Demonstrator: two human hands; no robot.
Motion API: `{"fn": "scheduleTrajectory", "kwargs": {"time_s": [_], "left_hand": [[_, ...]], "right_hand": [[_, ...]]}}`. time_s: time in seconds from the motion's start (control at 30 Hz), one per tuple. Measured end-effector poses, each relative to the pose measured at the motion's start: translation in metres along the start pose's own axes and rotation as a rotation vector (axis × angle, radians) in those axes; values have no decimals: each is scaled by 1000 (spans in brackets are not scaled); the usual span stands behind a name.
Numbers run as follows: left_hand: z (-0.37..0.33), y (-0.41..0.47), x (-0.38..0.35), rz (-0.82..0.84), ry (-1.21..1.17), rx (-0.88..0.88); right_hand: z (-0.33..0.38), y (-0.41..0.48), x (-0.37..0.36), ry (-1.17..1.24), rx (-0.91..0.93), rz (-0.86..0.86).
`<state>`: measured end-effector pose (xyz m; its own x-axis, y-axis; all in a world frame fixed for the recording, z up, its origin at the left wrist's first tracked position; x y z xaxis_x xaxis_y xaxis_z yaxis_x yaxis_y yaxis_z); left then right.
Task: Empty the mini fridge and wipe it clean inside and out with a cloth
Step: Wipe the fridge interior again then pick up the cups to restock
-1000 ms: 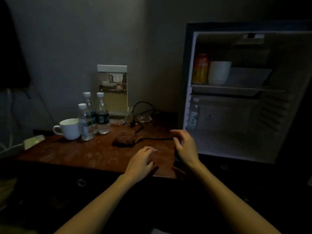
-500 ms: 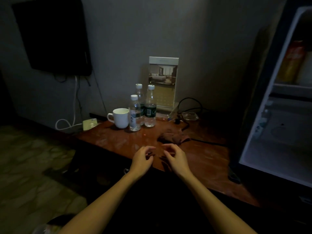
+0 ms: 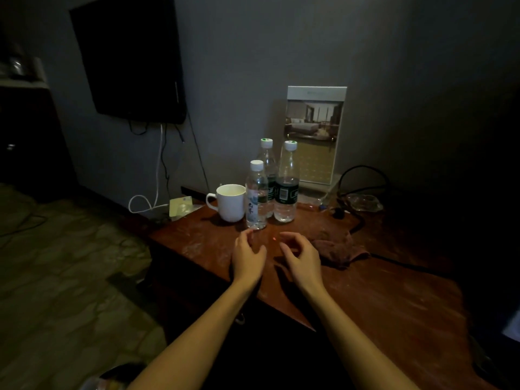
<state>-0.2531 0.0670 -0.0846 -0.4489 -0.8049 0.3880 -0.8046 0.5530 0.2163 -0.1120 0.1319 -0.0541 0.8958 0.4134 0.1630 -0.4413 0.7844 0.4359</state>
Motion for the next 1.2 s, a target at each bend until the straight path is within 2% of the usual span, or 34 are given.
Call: {"fn": "scheduleTrajectory", "kwargs": {"time_s": [0.17, 0.37, 0.5, 0.63, 0.77, 0.93, 1.03, 1.1, 1.2], "left_hand": [[-4, 34, -8, -26, -170, 15], [-15, 59, -23, -47, -52, 14], [-14, 69, -30, 0, -49, 10], [-16, 76, -29, -38, -73, -7], [-15, 77, -28, -90, 75, 38], [-18, 71, -23, -136, -82, -20], [-19, 64, -23, -122, -164, 21], [-20, 61, -22, -109, -155, 49], [-23, 55, -21, -86, -122, -20]], "right_hand": [[-14, 18, -3, 36, -18, -48], [-13, 23, 0, 13, 24, -59], [-14, 22, -3, 0, 37, -44], [-16, 21, -3, 42, 2, -43], [-20, 21, -3, 110, -56, -67], [-16, 21, -1, 135, -62, -74], [-18, 23, 0, 168, -87, -72], [-21, 25, 2, 197, -114, -89], [-24, 25, 3, 294, -157, -110]]}}
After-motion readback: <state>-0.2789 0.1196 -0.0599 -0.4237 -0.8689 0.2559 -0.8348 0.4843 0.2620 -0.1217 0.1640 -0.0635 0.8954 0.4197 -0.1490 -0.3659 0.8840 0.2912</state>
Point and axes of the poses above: each hand's wrist, its own y-axis towards the middle knuckle, its own x-axis out of the back of the hand, z = x × y, the point moved 6 cm from there along y, towards the middle knuckle, and after that the axes turned 11 degrees about y, right-handed, at the moved point
